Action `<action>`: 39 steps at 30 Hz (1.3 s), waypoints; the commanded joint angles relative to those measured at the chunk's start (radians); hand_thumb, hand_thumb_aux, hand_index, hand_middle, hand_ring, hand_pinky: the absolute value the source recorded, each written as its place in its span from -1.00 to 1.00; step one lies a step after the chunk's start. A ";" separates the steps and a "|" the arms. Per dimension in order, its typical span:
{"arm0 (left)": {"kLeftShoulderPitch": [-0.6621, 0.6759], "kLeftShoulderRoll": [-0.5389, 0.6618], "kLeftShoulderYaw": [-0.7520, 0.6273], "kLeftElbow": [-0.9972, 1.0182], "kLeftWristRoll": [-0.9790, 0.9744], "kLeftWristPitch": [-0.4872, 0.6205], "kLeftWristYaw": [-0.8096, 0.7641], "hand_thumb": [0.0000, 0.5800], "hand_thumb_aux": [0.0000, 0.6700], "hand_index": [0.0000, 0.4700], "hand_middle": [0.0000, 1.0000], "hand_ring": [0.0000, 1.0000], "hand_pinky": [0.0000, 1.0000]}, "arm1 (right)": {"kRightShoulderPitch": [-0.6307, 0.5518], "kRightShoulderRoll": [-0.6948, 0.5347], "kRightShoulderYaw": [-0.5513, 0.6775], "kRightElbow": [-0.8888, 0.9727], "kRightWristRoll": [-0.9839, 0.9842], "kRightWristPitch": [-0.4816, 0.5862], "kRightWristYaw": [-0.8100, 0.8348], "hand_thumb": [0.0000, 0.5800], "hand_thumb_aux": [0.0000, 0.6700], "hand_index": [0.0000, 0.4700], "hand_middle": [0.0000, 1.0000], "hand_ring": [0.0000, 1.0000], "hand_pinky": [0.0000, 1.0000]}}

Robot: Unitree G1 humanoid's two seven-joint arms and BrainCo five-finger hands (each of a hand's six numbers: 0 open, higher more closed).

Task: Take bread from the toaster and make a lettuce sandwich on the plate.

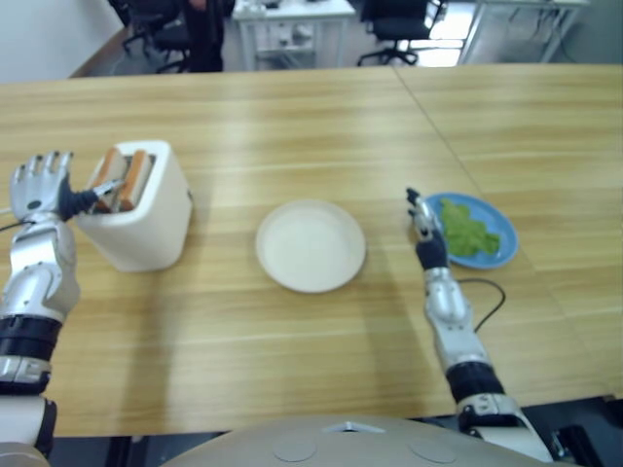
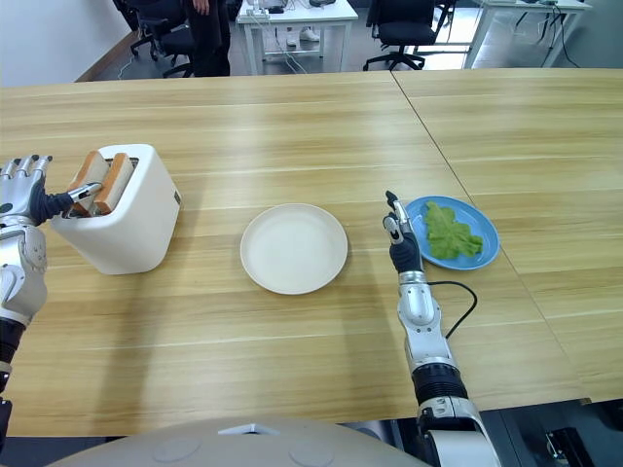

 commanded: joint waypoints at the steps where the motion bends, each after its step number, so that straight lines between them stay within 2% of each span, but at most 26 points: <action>1: 0.002 -0.003 -0.018 -0.006 0.013 0.015 -0.001 -1.00 -1.00 -1.00 -1.00 -1.00 -1.00 | 0.012 -0.004 -0.002 -0.004 -0.002 0.014 0.002 -1.00 -1.00 -1.00 -1.00 -1.00 -1.00; 18: -0.019 0.004 -0.078 0.144 0.024 0.051 -0.026 -1.00 -1.00 -1.00 -1.00 -1.00 -1.00 | 0.036 -0.007 -0.005 -0.046 0.000 0.026 0.002 -1.00 -1.00 -1.00 -1.00 -1.00 -1.00; 32: -0.020 0.008 -0.087 0.102 0.023 0.063 -0.011 -1.00 -1.00 -1.00 -1.00 -1.00 -1.00 | 0.056 0.001 -0.002 -0.090 -0.003 0.049 -0.001 -1.00 -1.00 -1.00 -1.00 -1.00 -1.00; 33: -0.020 0.007 -0.085 0.089 0.026 0.062 0.000 -0.27 -0.59 -0.60 -1.00 -1.00 -1.00 | 0.056 0.001 -0.001 -0.090 -0.004 0.049 -0.002 -1.00 -1.00 -1.00 -1.00 -1.00 -1.00; 34: -0.018 0.006 -0.083 0.073 0.028 0.055 0.015 0.72 0.25 0.23 -1.00 -1.00 -1.00 | 0.055 0.002 -0.001 -0.088 -0.004 0.049 -0.002 -1.00 -1.00 -1.00 -1.00 -1.00 -1.00; 35: -0.015 0.005 -0.082 0.053 0.033 0.049 0.037 0.72 0.25 0.23 -1.00 -1.00 -1.00 | 0.055 0.002 -0.001 -0.087 -0.005 0.049 -0.003 -1.00 -1.00 -1.00 -1.00 -1.00 -1.00; 36: -0.014 0.004 -0.082 0.033 0.040 0.041 0.058 1.00 1.00 0.96 0.75 0.75 0.75 | 0.055 0.001 -0.001 -0.085 -0.006 0.049 -0.004 -1.00 -1.00 -1.00 -1.00 -1.00 -1.00; 37: -0.011 0.001 -0.080 0.011 0.041 0.031 0.078 1.00 1.00 0.96 1.00 1.00 1.00 | 0.056 0.001 -0.001 -0.083 -0.006 0.049 -0.005 -1.00 -1.00 -1.00 -1.00 -1.00 -1.00; 39: -0.006 -0.004 -0.078 -0.027 0.044 0.008 0.114 1.00 1.00 0.96 1.00 1.00 1.00 | 0.058 0.001 -0.001 -0.083 -0.008 0.049 -0.007 -1.00 -1.00 -1.00 -1.00 -1.00 -1.00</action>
